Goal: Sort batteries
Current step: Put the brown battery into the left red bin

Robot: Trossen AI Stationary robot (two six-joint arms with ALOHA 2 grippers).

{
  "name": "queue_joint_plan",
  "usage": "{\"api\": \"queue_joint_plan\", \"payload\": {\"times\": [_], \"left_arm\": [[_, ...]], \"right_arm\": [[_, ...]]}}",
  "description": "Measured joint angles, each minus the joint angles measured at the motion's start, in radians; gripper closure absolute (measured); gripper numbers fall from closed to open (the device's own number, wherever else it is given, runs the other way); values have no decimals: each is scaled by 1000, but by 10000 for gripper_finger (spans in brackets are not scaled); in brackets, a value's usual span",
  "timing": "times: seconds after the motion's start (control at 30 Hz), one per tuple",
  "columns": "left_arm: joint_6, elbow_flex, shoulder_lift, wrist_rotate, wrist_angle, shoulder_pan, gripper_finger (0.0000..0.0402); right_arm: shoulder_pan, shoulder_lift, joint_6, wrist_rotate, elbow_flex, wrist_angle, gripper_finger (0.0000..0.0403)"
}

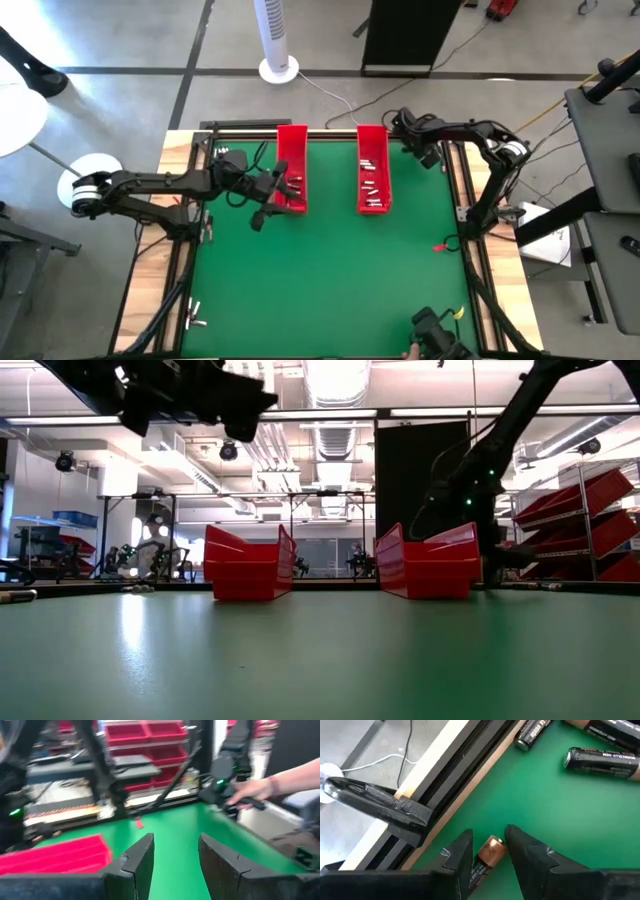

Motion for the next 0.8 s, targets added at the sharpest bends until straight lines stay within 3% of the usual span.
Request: {"api": "queue_joint_plan", "payload": {"times": [0.2, 0.53, 0.8], "left_arm": [[-22, 0, 0, 35, 1, 0, 267], [-33, 0, -1, 35, -8, 0, 267], [-40, 0, -2, 34, 0, 0, 267]], "right_arm": [[44, 4, 28, 22, -2, -14, 270], [41, -26, -35, -4, -2, -177, 229], [134, -65, 193, 9, -5, -190, 210]]}}
